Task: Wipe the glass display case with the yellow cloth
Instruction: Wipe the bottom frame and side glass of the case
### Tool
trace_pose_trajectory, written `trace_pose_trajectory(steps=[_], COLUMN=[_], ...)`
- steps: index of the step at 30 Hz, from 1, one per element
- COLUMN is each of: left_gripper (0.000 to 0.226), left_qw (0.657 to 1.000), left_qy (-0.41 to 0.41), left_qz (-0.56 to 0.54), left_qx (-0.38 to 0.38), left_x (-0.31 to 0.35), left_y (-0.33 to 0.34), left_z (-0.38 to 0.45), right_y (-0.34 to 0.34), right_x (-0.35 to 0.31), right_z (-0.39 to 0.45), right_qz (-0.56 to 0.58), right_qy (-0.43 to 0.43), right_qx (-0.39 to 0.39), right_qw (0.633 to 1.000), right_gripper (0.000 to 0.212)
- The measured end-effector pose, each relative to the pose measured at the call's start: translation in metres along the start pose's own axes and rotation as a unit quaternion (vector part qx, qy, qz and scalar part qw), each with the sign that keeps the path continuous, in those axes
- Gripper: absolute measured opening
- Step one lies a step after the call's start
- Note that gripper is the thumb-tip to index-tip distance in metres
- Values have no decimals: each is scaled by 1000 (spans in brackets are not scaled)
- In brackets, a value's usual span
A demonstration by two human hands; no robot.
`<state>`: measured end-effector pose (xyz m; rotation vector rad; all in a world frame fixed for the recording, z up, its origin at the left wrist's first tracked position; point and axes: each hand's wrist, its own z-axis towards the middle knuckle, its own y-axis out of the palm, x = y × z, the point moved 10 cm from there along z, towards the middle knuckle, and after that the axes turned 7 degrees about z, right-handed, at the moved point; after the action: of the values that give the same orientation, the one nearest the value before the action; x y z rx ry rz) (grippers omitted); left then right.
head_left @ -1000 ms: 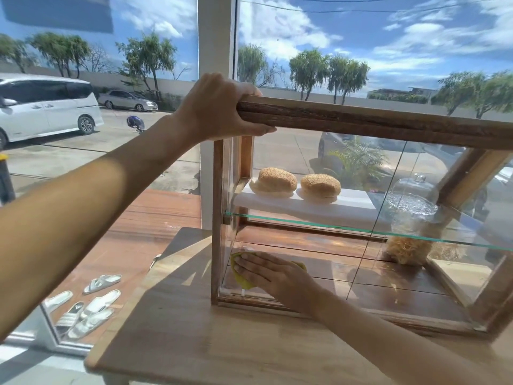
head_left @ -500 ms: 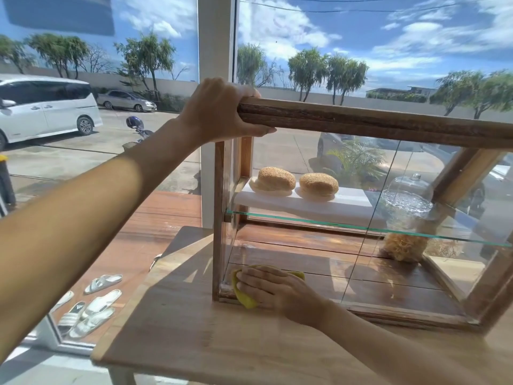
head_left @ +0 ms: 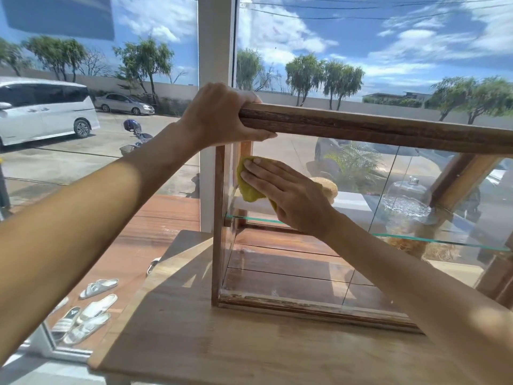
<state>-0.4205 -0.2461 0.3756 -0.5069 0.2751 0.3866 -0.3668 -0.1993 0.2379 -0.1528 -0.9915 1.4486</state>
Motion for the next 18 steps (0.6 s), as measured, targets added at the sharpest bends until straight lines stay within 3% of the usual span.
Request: trace_pose_trajectory(steps=[5, 11, 18], left_gripper=[62, 61, 60], left_qw=[1000, 1000, 1000], left_qy=[-5, 1, -9], left_qz=[1, 13, 3], left_qx=[-13, -4, -12], left_x=[-2, -3, -6], left_y=[5, 6, 8], left_z=[1, 1, 1], right_y=[40, 89, 135], right_x=[-31, -77, -109], right_z=[-30, -69, -105], right_qz=[30, 54, 72], right_qy=[-8, -42, -59], right_qx=[-33, -48, -118], right_qw=[999, 997, 989], right_gripper=[62, 43, 39])
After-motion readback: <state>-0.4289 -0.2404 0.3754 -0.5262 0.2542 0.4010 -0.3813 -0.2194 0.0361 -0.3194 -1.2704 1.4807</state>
